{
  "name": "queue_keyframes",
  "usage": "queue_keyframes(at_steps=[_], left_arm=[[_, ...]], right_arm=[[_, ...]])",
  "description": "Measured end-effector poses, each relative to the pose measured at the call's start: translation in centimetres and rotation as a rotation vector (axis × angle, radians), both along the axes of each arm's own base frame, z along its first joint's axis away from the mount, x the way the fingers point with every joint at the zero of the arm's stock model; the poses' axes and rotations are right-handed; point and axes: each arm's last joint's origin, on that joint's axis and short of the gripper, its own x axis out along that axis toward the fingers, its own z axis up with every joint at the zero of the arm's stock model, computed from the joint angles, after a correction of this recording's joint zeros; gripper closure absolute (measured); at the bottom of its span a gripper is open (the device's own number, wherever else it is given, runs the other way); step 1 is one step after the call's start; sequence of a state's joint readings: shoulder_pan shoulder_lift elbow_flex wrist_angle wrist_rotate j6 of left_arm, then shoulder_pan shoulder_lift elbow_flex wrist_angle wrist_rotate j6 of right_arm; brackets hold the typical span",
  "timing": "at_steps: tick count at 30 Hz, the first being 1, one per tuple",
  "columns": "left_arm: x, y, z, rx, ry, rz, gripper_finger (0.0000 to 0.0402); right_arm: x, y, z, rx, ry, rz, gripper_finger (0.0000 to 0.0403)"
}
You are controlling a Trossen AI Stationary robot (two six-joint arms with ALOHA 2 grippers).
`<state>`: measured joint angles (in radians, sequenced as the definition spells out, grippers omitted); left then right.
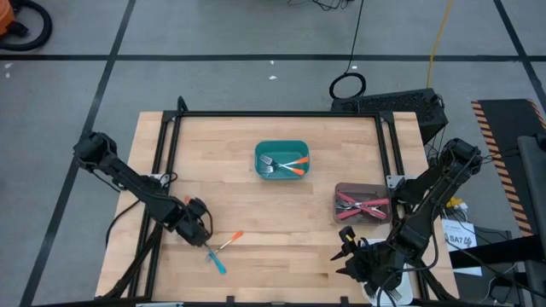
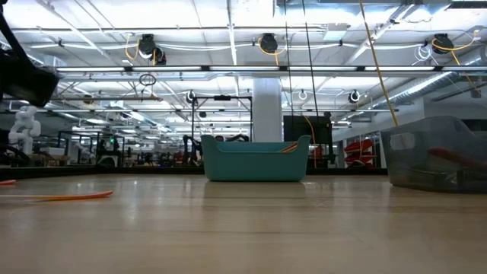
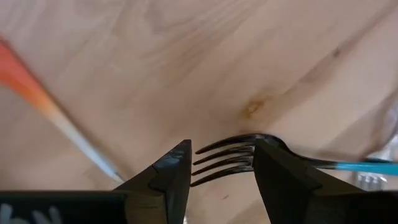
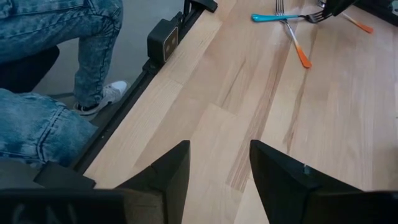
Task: Sort silverware by color (type)
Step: Put the blue fork into the white bin
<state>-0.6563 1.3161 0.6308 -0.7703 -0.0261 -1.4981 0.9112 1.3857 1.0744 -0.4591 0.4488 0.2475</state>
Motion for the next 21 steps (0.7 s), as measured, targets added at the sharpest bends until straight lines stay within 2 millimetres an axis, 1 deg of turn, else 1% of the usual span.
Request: queue_keyframes(at_steps=[8, 10, 13, 21], left_arm=[[0.18, -0.15, 0.03, -0.013, -0.021, -0.015, 0.0234], [0.21, -0.17, 0.04, -0.013, -0.025, -0.033, 0.0241], [0.24, -0.19, 0.04, -0.015, -0.029, -0.038, 0.0269], [0.37, -0.31, -0.19, -0.003, -0.021, -0.063, 0.0378]], right_arm=[[0.01, 0.01, 0.01, 0.002, -0.001, 0.000, 0.0243], [0.01, 0.02, 0.02, 0.003, -0.001, 0.000, 0.0243], [0.01, 0.02, 0.02, 0.003, -0.001, -0.001, 0.0243], [0.01, 0.02, 0.02, 0.003, -0.001, -0.001, 0.0243]])
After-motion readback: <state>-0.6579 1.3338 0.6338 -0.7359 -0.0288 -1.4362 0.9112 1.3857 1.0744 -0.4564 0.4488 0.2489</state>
